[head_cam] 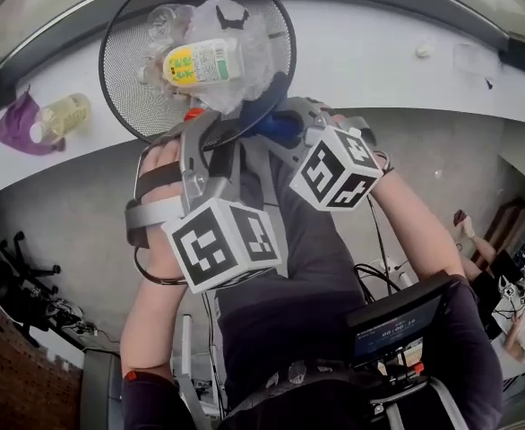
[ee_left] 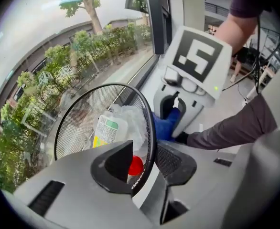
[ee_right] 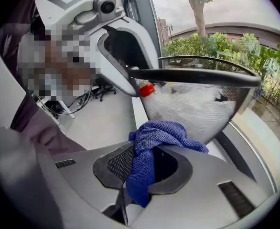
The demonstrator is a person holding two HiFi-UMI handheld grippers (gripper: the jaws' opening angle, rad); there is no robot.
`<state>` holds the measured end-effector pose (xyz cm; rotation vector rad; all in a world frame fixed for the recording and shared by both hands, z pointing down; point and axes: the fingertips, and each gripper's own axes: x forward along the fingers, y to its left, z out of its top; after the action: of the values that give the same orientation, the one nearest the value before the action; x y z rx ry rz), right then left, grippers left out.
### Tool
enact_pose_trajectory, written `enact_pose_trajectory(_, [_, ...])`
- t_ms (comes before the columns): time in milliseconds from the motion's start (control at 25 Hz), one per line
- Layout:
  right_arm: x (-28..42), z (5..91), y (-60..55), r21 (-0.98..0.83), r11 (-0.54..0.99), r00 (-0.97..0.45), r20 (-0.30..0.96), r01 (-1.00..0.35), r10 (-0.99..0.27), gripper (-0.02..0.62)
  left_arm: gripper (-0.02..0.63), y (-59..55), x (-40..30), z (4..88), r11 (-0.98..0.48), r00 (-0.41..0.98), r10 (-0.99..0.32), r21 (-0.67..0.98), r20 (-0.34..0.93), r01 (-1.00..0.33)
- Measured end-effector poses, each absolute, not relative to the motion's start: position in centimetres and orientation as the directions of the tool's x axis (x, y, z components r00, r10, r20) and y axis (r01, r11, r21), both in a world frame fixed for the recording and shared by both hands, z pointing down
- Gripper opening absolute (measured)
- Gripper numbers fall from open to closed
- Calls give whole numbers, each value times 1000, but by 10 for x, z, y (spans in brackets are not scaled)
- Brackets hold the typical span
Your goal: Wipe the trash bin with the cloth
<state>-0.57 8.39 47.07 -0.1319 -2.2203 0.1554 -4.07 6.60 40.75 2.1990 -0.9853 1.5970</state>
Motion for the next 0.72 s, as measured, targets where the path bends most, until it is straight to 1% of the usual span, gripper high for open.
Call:
enact_pose_trajectory(120, [-14,474,97,-208,978,-624,761,22,176,83,134,66,-33,401,-751,221,-387,-166,895,-639])
enact_pose_trajectory(240, [0,472,81,-217,975,-623,769,-39,146,83,178,74,-52,391,-811,250,-368,-177,896,-558])
enact_pose_trajectory(280, [11,469,68,-205,976,-616,779,-75,116,83,203,77,-60,391,-836,248,-354,-186,902,-517])
enact_pose_trajectory(320, [24,466,50,-185,975,-608,790,-122,74,83,215,78,-67,394,-859,241,-338,-193,910,-475])
enact_pose_trajectory(400, [47,456,1,-126,965,-596,802,-231,-38,83,216,75,-78,404,-890,199,-319,-221,927,-398])
enact_pose_trajectory(480, [55,441,-54,-44,946,-588,792,-322,-163,83,215,69,-84,412,-901,165,-318,-243,934,-360])
enact_pose_trajectory(520, [55,436,-73,-16,937,-583,787,-348,-204,83,215,68,-83,413,-900,168,-314,-236,934,-367])
enact_pose_trajectory(560, [54,434,-81,-7,934,-579,787,-357,-215,83,215,67,-80,413,-894,184,-308,-218,933,-391])
enact_pose_trajectory(640, [44,438,-76,-21,947,-580,794,-322,-180,83,192,68,-69,411,-876,219,-301,-178,928,-448])
enact_pose_trajectory(720, [27,448,-57,-22,968,-576,807,-250,-130,83,187,70,-60,408,-857,230,-303,-159,925,-490])
